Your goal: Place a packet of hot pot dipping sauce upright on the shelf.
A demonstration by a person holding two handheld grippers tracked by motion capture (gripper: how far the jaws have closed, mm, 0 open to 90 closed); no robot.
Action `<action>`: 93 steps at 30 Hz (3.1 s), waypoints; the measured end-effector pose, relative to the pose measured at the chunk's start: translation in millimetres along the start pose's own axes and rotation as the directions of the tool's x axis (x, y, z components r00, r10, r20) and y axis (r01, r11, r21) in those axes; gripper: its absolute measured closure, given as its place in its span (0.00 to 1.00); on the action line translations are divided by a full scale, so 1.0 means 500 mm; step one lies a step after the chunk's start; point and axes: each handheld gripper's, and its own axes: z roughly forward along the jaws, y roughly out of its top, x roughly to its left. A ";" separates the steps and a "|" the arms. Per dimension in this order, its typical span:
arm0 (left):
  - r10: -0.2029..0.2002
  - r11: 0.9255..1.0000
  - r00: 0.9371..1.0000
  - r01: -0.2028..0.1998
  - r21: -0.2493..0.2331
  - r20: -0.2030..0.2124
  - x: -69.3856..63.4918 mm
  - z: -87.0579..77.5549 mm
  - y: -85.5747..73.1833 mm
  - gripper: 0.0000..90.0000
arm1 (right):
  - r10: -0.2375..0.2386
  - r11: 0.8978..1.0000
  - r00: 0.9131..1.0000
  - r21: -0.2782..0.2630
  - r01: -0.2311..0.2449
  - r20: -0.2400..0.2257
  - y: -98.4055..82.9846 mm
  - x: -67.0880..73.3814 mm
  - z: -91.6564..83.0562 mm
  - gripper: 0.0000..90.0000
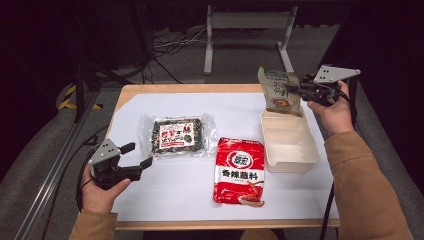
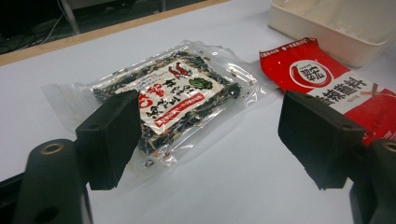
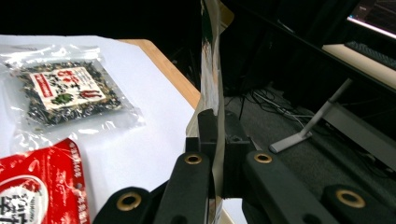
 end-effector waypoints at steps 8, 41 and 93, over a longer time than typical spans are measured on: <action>-0.016 1.000 1.000 0.016 -0.007 -0.011 0.006 -0.008 -0.008 0.24 | 0.015 0.999 1.000 0.028 -0.015 -0.001 -0.028 -0.019 0.024 0.99; -0.015 1.000 1.000 0.015 -0.004 -0.015 0.013 -0.007 -0.012 0.24 | 0.027 0.997 1.000 0.078 -0.028 0.006 -0.068 -0.025 0.073 0.98; -0.025 1.000 1.000 0.025 0.003 -0.012 0.016 0.002 -0.019 0.24 | -0.110 0.977 0.994 0.183 0.107 0.004 -0.133 -0.015 0.088 0.99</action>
